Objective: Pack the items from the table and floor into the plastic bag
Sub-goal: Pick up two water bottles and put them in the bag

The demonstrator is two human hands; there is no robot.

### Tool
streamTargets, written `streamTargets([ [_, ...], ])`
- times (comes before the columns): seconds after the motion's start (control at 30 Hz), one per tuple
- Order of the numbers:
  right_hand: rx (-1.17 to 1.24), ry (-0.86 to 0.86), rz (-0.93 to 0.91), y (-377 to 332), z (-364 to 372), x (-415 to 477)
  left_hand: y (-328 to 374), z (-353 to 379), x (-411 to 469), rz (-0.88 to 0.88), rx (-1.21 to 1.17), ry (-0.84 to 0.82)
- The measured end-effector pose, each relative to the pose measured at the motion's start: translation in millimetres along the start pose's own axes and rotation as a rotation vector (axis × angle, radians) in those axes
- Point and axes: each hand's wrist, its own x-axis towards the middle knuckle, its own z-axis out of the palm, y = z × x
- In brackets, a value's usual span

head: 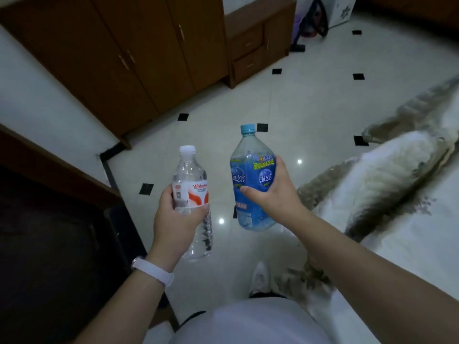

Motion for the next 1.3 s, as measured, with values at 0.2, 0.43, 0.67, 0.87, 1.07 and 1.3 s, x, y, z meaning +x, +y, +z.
streamTargets([
  [0.2,0.015,0.07,-0.009,-19,-25,75,43,25,67,0.047,0.011,-0.064],
  [0.43,-0.02,0.171,0.046,-15,-39,153,71,60,166,0.08,0.017,-0.18],
  [0.67,-0.053,0.365,0.135,-19,-38,251,92,102,304,0.083,0.002,-0.348],
  [0.87,-0.06,0.532,0.174,-48,-45,323,130,132,424,0.122,0.0,-0.466],
  [1.07,-0.045,0.717,0.25,-51,-81,352,164,190,489,0.152,0.025,-0.587],
  [1.3,-0.039,0.809,0.319,-13,-138,399,194,294,524,0.199,0.098,-0.739],
])
